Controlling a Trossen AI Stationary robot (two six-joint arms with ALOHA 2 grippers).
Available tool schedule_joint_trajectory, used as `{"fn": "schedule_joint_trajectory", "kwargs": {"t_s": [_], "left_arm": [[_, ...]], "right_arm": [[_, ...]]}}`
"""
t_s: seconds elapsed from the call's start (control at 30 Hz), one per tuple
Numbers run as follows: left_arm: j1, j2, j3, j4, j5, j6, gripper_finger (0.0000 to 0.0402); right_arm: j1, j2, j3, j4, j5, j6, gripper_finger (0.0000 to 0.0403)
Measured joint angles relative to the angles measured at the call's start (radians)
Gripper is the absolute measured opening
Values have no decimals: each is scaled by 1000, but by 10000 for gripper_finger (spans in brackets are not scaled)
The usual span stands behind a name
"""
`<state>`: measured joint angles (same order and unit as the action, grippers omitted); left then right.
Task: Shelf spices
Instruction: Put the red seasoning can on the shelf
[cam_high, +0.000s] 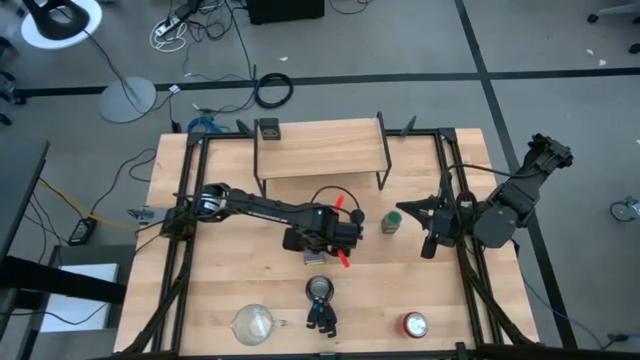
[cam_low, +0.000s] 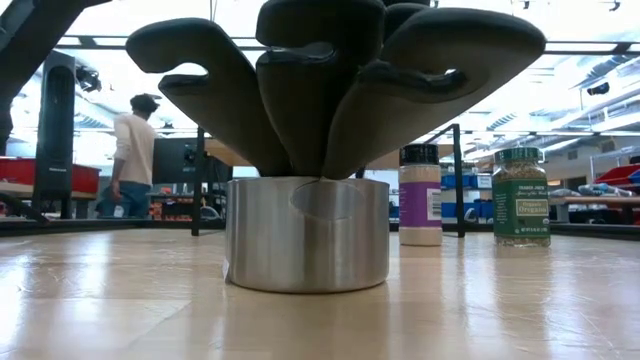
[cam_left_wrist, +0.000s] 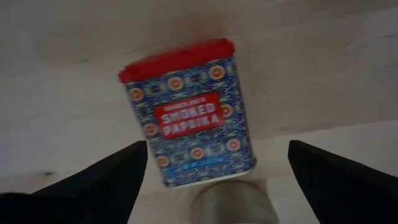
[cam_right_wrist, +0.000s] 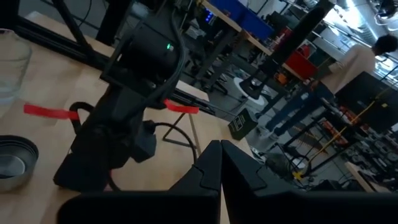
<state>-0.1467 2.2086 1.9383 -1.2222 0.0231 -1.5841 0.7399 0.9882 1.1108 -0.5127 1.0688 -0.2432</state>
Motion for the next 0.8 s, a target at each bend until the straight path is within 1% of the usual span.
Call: {"fn": "schedule_joint_trajectory", "kwargs": {"t_s": [0.13,0.33,0.57,0.8], "left_arm": [[-1,0,-1,-99,-9,-12,394],[-6,0,-1,-26,-32,-44,395],[17,0,-12,-39,-48,-48,395],[24,0,-12,-37,-48,-48,394]], "right_arm": [[0,0,0,-1,-8,-1,7],[0,0,0,-3,-34,-3,2],[0,0,0,-4,-35,-3,7],[0,0,0,-4,-43,-3,2]]}}
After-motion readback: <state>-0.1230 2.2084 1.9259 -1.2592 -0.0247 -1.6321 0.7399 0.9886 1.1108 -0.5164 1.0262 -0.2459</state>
